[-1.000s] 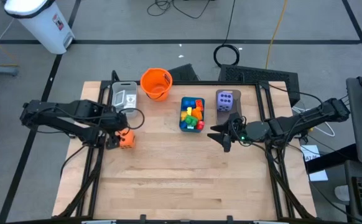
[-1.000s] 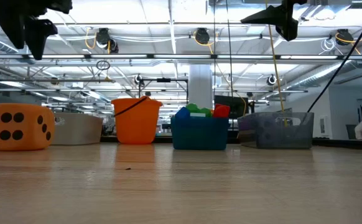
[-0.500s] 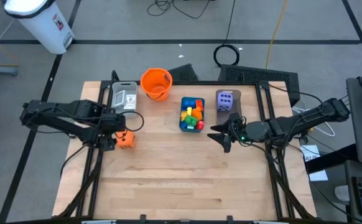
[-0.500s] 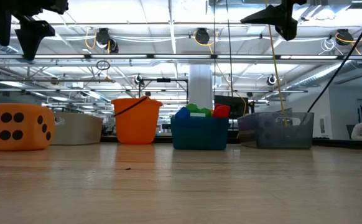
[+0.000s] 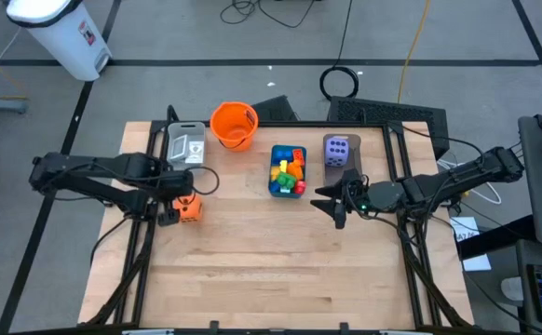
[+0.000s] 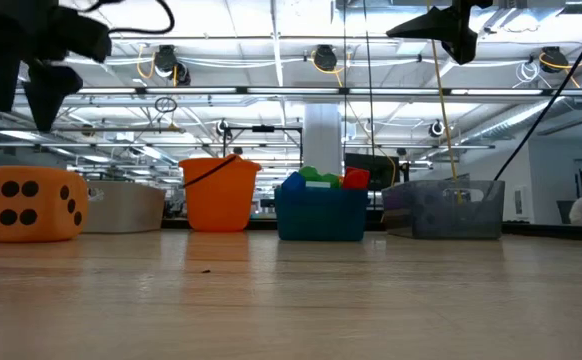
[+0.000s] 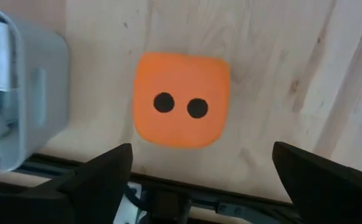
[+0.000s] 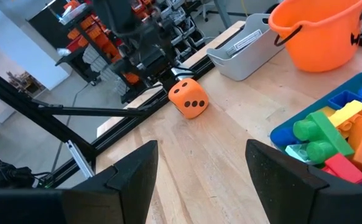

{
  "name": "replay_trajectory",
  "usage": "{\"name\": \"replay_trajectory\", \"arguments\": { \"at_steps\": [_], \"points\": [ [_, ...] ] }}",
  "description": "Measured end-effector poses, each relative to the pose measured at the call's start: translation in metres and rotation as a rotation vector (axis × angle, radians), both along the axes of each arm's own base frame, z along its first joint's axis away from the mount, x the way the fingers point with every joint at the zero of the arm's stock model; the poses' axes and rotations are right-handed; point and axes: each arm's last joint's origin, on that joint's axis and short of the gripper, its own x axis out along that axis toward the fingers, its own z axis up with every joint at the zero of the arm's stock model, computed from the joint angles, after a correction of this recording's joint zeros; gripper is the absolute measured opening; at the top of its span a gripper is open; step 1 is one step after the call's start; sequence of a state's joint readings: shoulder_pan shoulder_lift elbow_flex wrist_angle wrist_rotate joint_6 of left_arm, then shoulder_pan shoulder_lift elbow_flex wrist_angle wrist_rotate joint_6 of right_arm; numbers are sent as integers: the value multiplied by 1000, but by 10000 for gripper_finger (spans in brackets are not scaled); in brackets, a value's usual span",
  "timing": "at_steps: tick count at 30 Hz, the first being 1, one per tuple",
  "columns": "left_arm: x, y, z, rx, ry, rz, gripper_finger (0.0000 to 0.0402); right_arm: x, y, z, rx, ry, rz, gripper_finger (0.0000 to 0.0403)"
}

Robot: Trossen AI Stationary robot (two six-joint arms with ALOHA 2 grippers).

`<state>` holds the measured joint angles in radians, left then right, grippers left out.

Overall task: Pick & Place Toys
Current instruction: Put the orange dice into the black bin

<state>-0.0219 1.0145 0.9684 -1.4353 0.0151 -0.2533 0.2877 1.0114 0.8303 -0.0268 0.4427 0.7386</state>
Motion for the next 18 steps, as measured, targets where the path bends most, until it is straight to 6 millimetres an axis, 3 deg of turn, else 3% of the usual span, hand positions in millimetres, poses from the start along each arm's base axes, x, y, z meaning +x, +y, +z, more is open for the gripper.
{"name": "replay_trajectory", "arguments": {
  "at_steps": [5,18],
  "points": [
    [2,3,-23,1,15,13,396,0,0,0,-18,3,6,235],
    [3,6,-49,30,17,-69,400,0,0,0,-18,3,7,235]
  ]
}}
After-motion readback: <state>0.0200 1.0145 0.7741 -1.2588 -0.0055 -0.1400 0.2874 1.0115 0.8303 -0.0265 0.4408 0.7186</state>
